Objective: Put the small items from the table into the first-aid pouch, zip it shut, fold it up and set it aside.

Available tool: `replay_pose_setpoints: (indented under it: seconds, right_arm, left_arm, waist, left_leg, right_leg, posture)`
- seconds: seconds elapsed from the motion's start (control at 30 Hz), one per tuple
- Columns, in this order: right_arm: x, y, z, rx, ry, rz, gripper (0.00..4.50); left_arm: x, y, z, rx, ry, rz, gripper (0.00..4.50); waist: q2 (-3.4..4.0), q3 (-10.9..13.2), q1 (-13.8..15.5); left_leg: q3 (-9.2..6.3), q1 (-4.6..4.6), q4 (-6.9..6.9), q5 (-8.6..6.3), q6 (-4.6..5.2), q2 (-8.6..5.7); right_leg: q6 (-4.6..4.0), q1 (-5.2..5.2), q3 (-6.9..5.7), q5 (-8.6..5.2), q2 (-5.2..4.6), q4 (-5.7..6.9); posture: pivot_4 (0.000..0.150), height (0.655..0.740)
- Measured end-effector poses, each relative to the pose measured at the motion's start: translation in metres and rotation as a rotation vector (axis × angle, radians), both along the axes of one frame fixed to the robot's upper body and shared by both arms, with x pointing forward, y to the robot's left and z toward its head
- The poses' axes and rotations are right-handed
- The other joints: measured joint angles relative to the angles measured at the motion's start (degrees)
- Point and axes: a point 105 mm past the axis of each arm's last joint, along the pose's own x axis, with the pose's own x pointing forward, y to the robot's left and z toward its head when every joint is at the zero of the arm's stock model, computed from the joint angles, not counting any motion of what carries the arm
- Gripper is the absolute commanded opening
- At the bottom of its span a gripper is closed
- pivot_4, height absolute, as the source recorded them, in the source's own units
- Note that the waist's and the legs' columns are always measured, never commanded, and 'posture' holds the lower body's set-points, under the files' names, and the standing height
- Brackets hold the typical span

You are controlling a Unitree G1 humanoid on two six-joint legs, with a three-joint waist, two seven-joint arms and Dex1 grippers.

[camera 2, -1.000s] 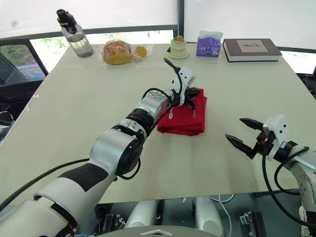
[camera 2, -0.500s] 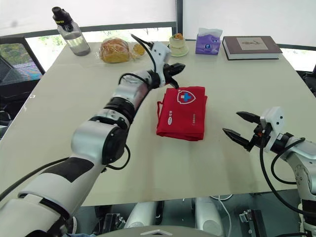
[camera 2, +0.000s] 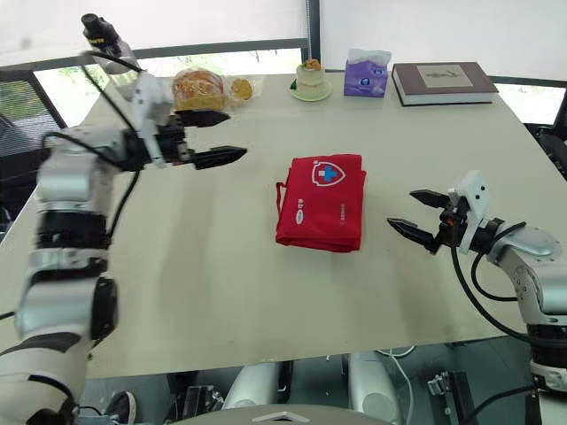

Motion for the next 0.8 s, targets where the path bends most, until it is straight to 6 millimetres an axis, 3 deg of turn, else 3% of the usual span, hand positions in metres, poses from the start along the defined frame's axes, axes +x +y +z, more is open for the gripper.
replay_pose_setpoints:
  seconds: [0.13,0.33,0.63,0.8]
  right_arm:
    - [0.013,0.005,0.000,0.004,0.037,-0.023,4.50]
    - [0.031,0.030,0.001,0.103,0.186,-0.005,4.50]
    - [0.036,0.043,-0.035,0.120,0.468,-0.061,4.50]
    - [0.032,0.055,-0.035,0.154,0.532,-0.044,4.50]
  left_arm:
    - [-0.029,0.005,0.003,0.045,0.027,-0.038,4.46]
    - [-0.068,-0.003,-0.019,0.094,0.125,-0.120,4.46]
    - [-0.089,-0.009,-0.021,0.114,0.159,-0.160,4.46]
    - [-0.089,-0.010,-0.020,0.102,0.156,-0.160,4.46]
  waist:
    - [0.00,0.0,0.4]
    - [0.00,0.0,-0.1]
    - [-0.01,0.0,-0.1]
    - [-0.01,0.0,-0.2]
  left_leg:
    - [-0.03,0.02,0.02,0.00,0.00,0.00]
    - [0.02,0.01,-0.01,0.00,0.00,0.05]
    - [0.03,-0.02,-0.02,0.00,0.01,0.04]
    - [0.05,-0.03,-0.08,0.00,0.01,0.06]
  right_leg:
    - [0.00,0.01,-0.04,-0.01,0.00,0.01]
    - [-0.02,-0.02,0.01,-0.01,0.02,0.00]
    - [-0.02,-0.08,0.02,-0.01,0.05,0.00]
    - [-0.02,-0.12,0.03,-0.01,0.08,-0.01]
  posture:
    - [0.150,0.7400]
    - [0.150,0.7400]
    - [0.150,0.7400]
    - [0.150,0.7400]
